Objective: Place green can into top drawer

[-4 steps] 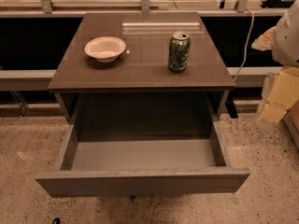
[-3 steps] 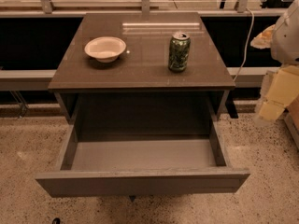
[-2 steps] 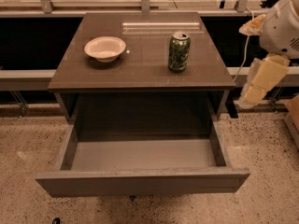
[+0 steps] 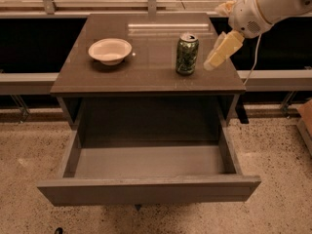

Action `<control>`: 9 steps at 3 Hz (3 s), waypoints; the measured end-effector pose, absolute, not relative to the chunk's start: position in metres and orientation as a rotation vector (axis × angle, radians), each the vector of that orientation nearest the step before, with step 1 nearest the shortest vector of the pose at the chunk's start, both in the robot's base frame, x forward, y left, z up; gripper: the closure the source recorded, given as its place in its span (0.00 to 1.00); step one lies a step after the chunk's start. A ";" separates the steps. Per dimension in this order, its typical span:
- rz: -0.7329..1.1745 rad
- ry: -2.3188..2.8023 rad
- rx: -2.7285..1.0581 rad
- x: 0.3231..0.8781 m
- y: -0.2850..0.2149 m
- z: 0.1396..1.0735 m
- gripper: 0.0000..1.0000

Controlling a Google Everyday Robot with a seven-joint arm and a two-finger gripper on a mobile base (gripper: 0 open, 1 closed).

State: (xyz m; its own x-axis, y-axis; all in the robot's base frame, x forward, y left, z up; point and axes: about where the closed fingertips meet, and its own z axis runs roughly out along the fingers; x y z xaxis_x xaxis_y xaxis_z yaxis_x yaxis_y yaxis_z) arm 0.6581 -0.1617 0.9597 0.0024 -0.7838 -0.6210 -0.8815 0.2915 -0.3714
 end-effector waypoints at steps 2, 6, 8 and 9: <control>0.246 1.739 -1.340 0.674 -0.159 0.950 0.00; 0.581 1.566 -0.872 0.734 -0.122 0.904 0.00; 0.590 1.563 -0.877 0.735 -0.116 0.903 0.40; 0.594 1.562 -0.880 0.735 -0.113 0.902 0.61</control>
Offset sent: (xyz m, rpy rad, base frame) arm 0.0428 -0.0096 -0.0163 0.4571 -0.1152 -0.1504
